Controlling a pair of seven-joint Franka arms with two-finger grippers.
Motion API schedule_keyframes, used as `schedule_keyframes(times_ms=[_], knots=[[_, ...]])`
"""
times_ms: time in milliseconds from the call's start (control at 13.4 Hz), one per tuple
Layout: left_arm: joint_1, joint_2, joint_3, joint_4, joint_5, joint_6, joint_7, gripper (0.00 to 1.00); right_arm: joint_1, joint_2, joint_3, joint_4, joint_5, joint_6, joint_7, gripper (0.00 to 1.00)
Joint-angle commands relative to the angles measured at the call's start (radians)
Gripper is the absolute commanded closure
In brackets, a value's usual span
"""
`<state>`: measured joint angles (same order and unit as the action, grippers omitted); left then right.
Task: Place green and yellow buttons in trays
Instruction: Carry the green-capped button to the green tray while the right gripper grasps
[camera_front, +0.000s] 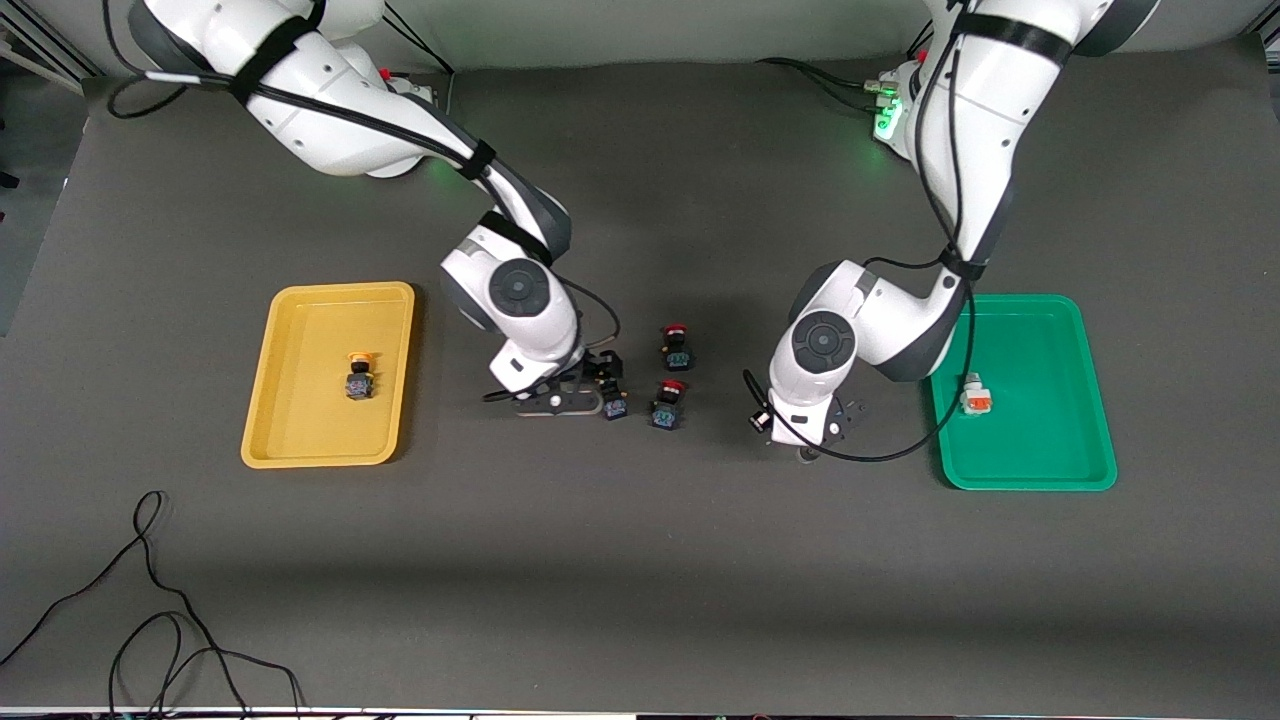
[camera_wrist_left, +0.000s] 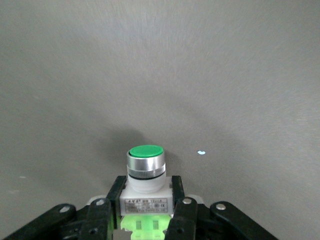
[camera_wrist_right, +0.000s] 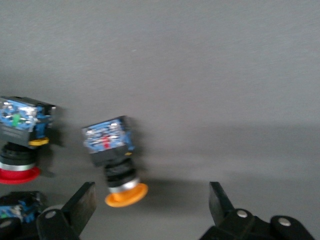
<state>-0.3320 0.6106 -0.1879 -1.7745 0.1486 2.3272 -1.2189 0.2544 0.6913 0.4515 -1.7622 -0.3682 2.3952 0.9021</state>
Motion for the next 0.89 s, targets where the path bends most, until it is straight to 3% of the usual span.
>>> schedule_keyframes(times_ms=[0, 298, 373, 447, 522, 820], knots=[[0.033, -0.153, -0.007, -0.017, -0.01, -0.129, 0.152, 0.91, 0.039, 0.105, 0.003, 0.113, -0.105, -0.007, 0.107, 0.0], [0.128, -0.297, -0.001, -0.014, -0.167, -0.346, 0.521, 0.94, 0.059, 0.157, 0.001, 0.145, -0.193, -0.008, 0.121, 0.01], [0.18, -0.325, 0.001, -0.019, -0.176, -0.398, 0.612, 0.95, 0.057, 0.157, -0.002, 0.145, -0.199, -0.007, 0.12, 0.14], [0.236, -0.347, -0.001, -0.022, -0.175, -0.448, 0.698, 0.96, 0.057, 0.158, -0.002, 0.147, -0.204, -0.007, 0.12, 0.7], [0.293, -0.359, 0.002, -0.023, -0.175, -0.485, 0.798, 0.97, 0.057, 0.157, -0.002, 0.148, -0.196, -0.008, 0.124, 1.0], [0.522, -0.376, 0.005, -0.039, -0.136, -0.507, 1.157, 0.97, 0.046, 0.134, -0.002, 0.153, -0.187, -0.021, 0.135, 1.0]])
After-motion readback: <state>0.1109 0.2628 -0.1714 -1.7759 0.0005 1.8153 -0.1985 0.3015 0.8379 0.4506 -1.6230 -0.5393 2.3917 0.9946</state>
